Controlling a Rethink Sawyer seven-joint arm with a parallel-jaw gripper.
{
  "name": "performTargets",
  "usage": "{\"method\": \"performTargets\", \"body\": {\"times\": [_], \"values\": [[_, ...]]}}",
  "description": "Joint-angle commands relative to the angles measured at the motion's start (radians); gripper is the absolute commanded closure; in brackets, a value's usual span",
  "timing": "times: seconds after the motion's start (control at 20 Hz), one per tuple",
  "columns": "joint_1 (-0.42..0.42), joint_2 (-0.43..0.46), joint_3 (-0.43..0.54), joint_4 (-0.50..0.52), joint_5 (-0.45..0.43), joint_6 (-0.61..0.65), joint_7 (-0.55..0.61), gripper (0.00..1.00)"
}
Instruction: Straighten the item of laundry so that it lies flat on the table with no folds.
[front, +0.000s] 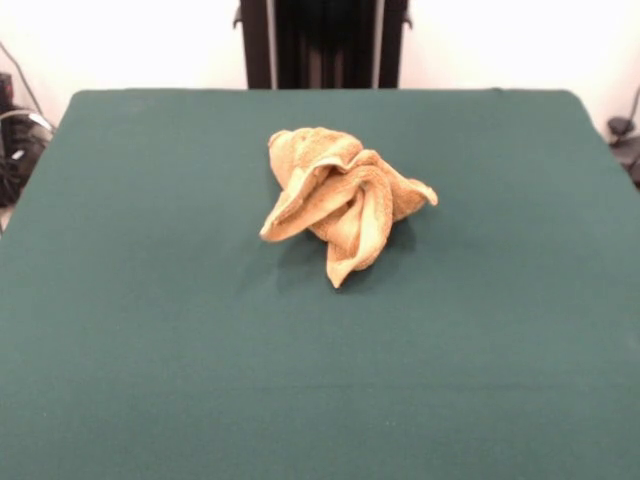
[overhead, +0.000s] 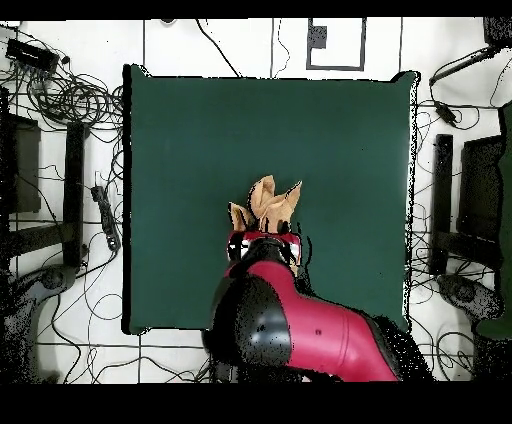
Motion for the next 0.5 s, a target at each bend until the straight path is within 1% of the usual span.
{"method": "performTargets", "body": {"times": [0.05,0.25,0.35,0.5], "values": [[0.049,0.101,0.067,-0.015,-0.004,0.124,0.110,0.00],[0.084,0.142,0.046,-0.056,0.010,0.156,0.143,0.00],[0.109,0.175,0.031,-0.087,0.013,0.160,0.163,0.00],[0.120,0.226,0.036,-0.114,0.035,0.154,0.180,0.00]]}}
